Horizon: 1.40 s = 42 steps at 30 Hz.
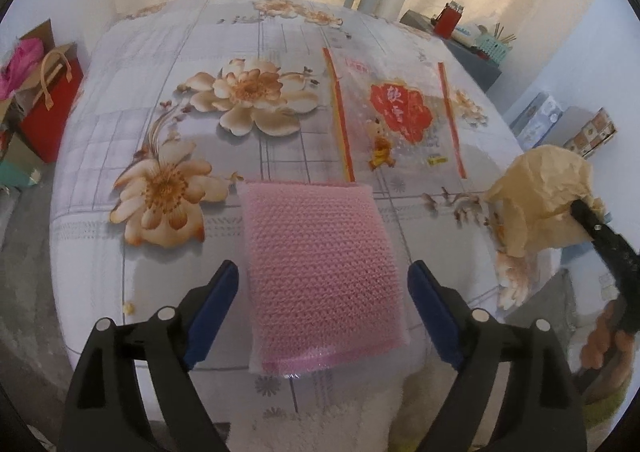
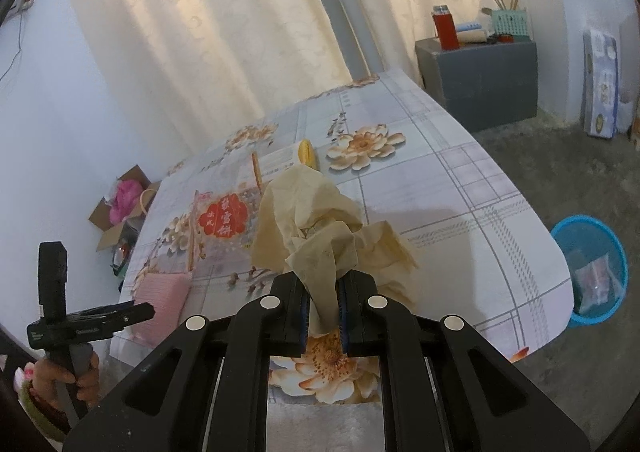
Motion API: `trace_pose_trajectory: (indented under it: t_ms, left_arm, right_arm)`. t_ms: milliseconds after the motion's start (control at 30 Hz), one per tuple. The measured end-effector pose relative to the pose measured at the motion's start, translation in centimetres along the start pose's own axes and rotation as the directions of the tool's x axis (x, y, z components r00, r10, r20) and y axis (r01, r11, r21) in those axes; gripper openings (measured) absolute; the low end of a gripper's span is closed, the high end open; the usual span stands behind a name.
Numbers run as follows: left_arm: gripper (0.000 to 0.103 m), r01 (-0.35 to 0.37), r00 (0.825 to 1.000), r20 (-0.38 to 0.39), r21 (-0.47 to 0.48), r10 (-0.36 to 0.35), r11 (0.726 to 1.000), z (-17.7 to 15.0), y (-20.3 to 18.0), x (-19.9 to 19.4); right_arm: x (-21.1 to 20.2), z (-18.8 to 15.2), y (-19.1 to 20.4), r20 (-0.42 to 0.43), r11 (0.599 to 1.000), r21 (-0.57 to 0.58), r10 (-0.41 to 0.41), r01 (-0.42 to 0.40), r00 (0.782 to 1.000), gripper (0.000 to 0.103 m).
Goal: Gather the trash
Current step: 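Close the left gripper on the pink knitted pad and lift it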
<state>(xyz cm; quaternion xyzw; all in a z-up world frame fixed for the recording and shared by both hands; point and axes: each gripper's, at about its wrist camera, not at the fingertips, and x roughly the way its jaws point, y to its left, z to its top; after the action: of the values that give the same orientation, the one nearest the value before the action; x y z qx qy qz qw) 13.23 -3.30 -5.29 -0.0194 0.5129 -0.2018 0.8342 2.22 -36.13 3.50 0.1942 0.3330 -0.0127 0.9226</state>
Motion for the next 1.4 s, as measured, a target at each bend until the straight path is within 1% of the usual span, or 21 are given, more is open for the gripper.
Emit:
trace_pose_trajectory:
  t_ms: [100,200,300,367,433,533,700,767,833,933,1000,1067,1133,1400]
  left_arm:
    - [0.084,-0.014,1.000,-0.013,0.010,0.014,1.000,0.1,-0.1,0.9]
    - [0.084,-0.001,1.000,-0.016,-0.004,0.001,1.000,0.1,0.1,1.2]
    - [0.078,0.000,1.000,0.000,0.010,0.000,1.000,0.0,0.1,0.8]
    - [0.076,-0.002,1.000,0.008,0.013,0.002,1.000,-0.1,0.2,0.4]
    - [0.068,0.004,1.000,0.015,0.013,-0.004,1.000,-0.2,0.3,0.0]
    - [0.060,0.017,1.000,0.023,0.010,-0.017,1.000,-0.4,0.5,-0.7]
    - [0.054,0.023,0.999,0.033,-0.002,-0.023,1.000,-1.0,1.2,-1.1]
    - [0.049,0.034,0.999,0.041,-0.014,-0.033,0.999,-1.1,1.3,-1.3]
    - [0.041,0.049,0.997,0.056,-0.022,-0.048,0.999,-1.0,1.4,-1.8]
    - [0.034,0.074,0.995,0.077,-0.028,-0.071,0.997,-0.9,1.4,-2.3]
    - [0.031,0.077,0.993,0.088,-0.017,-0.075,0.997,-0.9,1.1,-2.7]
    - [0.029,0.076,0.992,0.103,-0.006,-0.075,0.997,-0.9,0.8,-3.1]
    - [0.027,0.089,0.989,0.118,-0.002,-0.088,0.996,-1.0,0.5,-3.6]
    - [0.025,0.125,0.978,0.163,0.018,-0.126,0.992,-0.5,-0.2,-5.1]
  right_arm:
    - [0.0,-0.1,0.1,0.000,1.000,0.000,0.000,0.000,1.000,0.010]
    - [-0.1,-0.1,0.1,-0.001,1.000,0.000,0.000,0.000,1.000,0.010]
    - [-0.2,-0.2,0.2,-0.001,1.000,-0.001,-0.001,0.001,1.000,0.010]
    - [-0.2,-0.1,0.2,0.001,1.000,0.000,-0.001,0.001,1.000,0.010]
    - [-0.2,-0.1,0.1,0.004,1.000,0.002,0.001,-0.001,1.000,0.010]
    - [-0.3,-0.2,0.1,0.008,1.000,0.005,0.008,-0.008,1.000,0.010]
    - [-0.4,-0.2,0.1,0.008,1.000,0.014,0.022,-0.022,1.000,0.010]
    - [-0.6,-0.2,0.2,0.012,1.000,0.011,0.023,-0.023,1.000,0.010]
    - [-0.8,-0.1,0.2,0.018,1.000,0.011,0.023,-0.023,1.000,0.010]
    - [-1.1,-0.1,-0.1,0.023,0.999,0.019,0.025,-0.026,0.999,0.010]
    - [-1.2,-0.2,-0.2,0.025,0.999,0.025,0.029,-0.029,0.999,0.010]
    - [-1.3,-0.2,-0.2,0.026,0.999,0.029,0.031,-0.031,0.999,0.010]
    - [-1.3,-0.2,-0.3,0.028,0.999,0.029,0.031,-0.032,0.999,0.010]
    - [-1.4,-0.2,-0.4,0.033,0.999,0.034,0.039,-0.040,0.999,0.010]
